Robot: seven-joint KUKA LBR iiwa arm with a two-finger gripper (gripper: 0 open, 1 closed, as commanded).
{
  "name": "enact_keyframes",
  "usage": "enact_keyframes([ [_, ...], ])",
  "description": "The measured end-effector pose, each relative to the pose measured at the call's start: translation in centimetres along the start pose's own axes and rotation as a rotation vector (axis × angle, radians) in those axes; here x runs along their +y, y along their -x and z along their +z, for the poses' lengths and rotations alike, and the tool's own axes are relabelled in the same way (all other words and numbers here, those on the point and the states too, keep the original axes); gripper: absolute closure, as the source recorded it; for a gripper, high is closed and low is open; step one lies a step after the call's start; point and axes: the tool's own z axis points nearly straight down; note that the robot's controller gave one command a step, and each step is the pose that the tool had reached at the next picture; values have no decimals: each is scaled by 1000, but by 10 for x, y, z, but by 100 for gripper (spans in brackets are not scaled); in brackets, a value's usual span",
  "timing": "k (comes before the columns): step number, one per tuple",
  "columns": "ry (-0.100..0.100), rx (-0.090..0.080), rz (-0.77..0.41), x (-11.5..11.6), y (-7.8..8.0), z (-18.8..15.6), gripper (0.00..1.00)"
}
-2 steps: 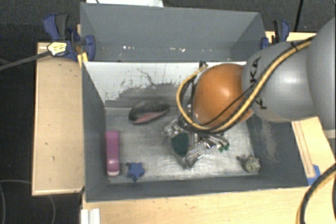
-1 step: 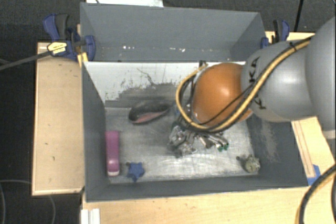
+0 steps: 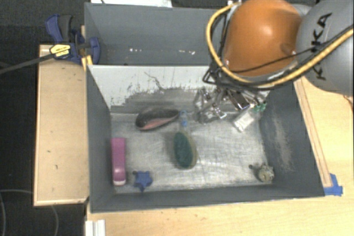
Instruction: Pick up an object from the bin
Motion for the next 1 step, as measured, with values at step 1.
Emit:
enact_keyframes([
  [1, 5, 10, 5, 1, -2, 5, 0],
])
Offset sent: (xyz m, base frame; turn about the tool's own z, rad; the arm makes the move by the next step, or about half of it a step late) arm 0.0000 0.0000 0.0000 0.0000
